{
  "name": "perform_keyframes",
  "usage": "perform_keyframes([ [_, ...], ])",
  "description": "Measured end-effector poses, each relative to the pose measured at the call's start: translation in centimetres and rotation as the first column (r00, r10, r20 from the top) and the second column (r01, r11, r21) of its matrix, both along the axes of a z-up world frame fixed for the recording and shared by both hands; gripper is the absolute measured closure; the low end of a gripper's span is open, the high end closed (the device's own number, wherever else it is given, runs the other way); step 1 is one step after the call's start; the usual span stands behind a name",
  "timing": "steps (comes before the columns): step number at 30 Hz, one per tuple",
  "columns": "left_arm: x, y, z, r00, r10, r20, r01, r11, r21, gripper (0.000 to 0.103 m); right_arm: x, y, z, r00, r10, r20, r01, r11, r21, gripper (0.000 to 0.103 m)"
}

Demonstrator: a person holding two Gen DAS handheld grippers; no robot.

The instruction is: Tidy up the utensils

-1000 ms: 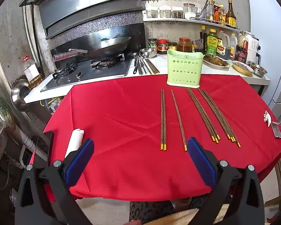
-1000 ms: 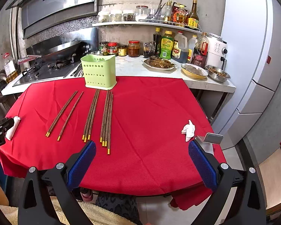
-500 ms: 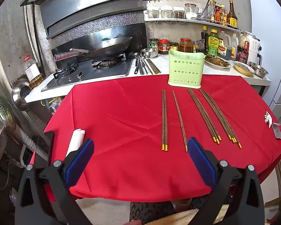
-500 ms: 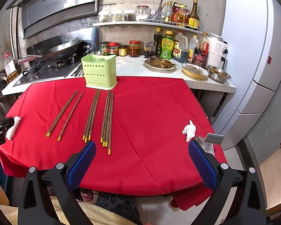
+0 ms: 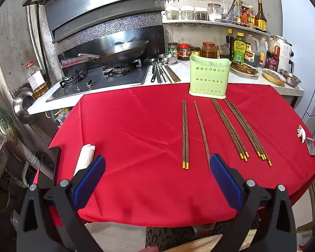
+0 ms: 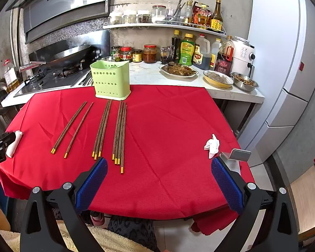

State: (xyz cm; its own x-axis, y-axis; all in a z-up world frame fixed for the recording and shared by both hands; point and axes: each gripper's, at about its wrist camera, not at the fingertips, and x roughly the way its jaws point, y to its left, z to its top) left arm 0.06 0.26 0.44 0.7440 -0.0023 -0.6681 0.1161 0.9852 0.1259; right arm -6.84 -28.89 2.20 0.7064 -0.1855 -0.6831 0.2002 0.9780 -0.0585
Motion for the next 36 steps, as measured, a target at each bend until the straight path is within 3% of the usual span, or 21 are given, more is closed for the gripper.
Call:
perform_keyframes([
  [36, 0.32, 0.28, 0.00, 1.000, 0.001, -0.003, -0.001, 1.000, -0.001, 0.006, 0.01, -0.22, -0.24, 1.000, -0.003, 0.003, 0.003, 1.000, 0.005, 0.006],
])
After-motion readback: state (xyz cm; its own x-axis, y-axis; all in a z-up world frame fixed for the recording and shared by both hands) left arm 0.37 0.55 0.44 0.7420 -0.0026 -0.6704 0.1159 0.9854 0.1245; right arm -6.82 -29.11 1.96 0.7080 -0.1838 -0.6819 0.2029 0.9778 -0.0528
